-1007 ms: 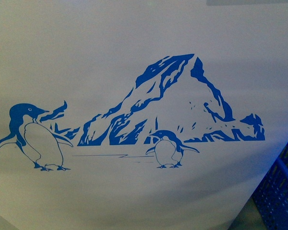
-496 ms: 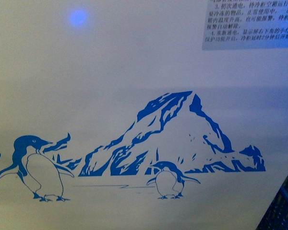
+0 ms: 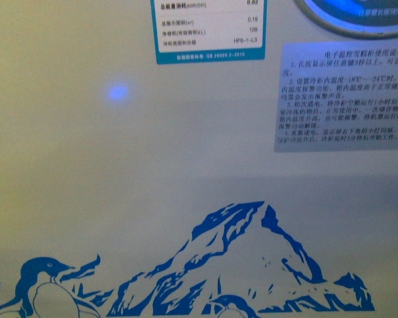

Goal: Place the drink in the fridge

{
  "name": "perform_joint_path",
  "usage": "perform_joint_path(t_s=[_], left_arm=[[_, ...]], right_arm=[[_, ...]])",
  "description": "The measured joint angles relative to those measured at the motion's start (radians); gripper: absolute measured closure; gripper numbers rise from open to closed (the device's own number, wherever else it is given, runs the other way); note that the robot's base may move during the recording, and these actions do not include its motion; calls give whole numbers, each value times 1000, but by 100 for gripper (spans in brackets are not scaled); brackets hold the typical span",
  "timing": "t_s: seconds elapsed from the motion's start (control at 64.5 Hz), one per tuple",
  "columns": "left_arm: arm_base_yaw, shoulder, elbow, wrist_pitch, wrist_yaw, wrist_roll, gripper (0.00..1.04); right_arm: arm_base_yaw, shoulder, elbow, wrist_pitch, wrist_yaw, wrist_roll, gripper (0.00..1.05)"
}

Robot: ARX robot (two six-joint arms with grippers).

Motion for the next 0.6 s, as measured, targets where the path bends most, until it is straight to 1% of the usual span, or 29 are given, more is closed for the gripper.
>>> perform_joint_path(t_s=[0.077,0.139,0.341,0.418,0.511,0.604], left_arm=[[0,0,0,0,0,0,8],[0,0,0,0,0,0,8],[0,0,0,0,0,0,8],[0,0,0,0,0,0,8],[0,0,0,0,0,0,8],[0,0,0,0,0,0,8]], right_arm=[[67,-122,0,-69,61,3,67],[135,-216,0,-129,137,3,67],[258,-377,0,-220,270,1,67],[298,-410,1,-223,335,3,67],[312,-427,2,-214,372,6,68],[353,-429,-1,-198,417,9,68]])
